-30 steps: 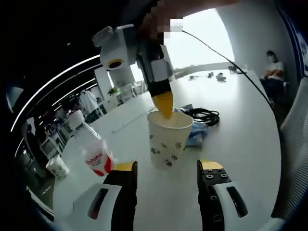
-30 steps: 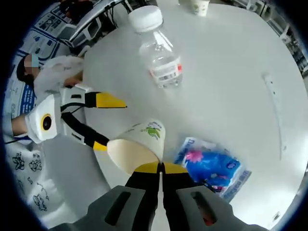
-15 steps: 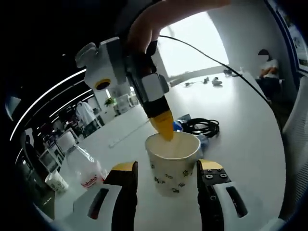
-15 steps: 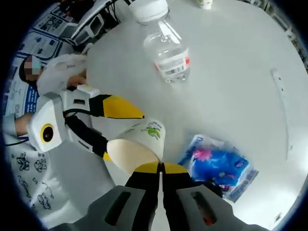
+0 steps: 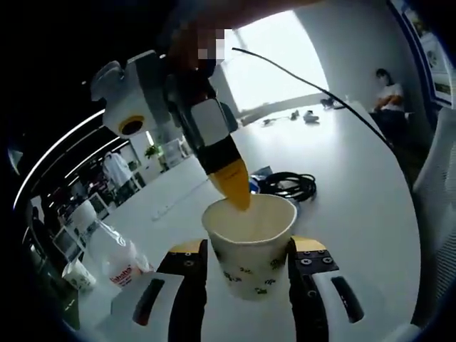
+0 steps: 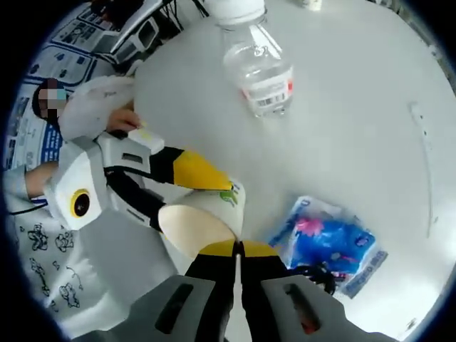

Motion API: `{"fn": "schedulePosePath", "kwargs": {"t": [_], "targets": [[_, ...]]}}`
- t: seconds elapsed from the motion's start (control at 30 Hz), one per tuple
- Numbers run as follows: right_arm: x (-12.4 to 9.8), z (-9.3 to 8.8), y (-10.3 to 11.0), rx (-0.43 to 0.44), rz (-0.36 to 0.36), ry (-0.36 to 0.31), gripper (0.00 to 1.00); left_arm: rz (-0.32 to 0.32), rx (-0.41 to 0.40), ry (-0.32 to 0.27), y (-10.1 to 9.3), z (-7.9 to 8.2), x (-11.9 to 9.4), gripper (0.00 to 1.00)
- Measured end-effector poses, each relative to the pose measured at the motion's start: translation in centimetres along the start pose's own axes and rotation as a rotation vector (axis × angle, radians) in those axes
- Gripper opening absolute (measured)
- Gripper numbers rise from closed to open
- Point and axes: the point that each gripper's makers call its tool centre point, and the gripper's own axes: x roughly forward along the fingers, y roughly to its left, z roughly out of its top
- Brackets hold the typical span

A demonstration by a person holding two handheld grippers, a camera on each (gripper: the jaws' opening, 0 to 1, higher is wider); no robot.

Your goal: Arrange the tabletop items into an orderly group along one side of the table until the central work area is clear of visible clutter.

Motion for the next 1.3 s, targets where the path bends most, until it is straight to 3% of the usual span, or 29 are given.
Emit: {"fn": "schedulePosePath", "kwargs": {"t": [0.63,0.97,1.2,1.3], "targets": [[-0.5,-0.2,0.1,-0.081,0.003,-0.028,0.00,0.011,-0.008,-0.004,0.1,0.1,0.1,0.37],[-0.5,-0.2,0.2,-0.115,0.011,-0.044,0.05,0.046,-0.060,-0.019,0.6,0.1,0.2,0.37],[-1.7,0.4,0.0,-0.122,0.008,-0.130,0.06,0.066,-0.124,-0.015,0.9,-0.3,0.2,0.37],[-2.5,1.2,-0.5,-0.154,-0.002,-0.209,0.06,0.080,-0.150,-0.027,1.1,-0.3,0.2,0.37]]}}
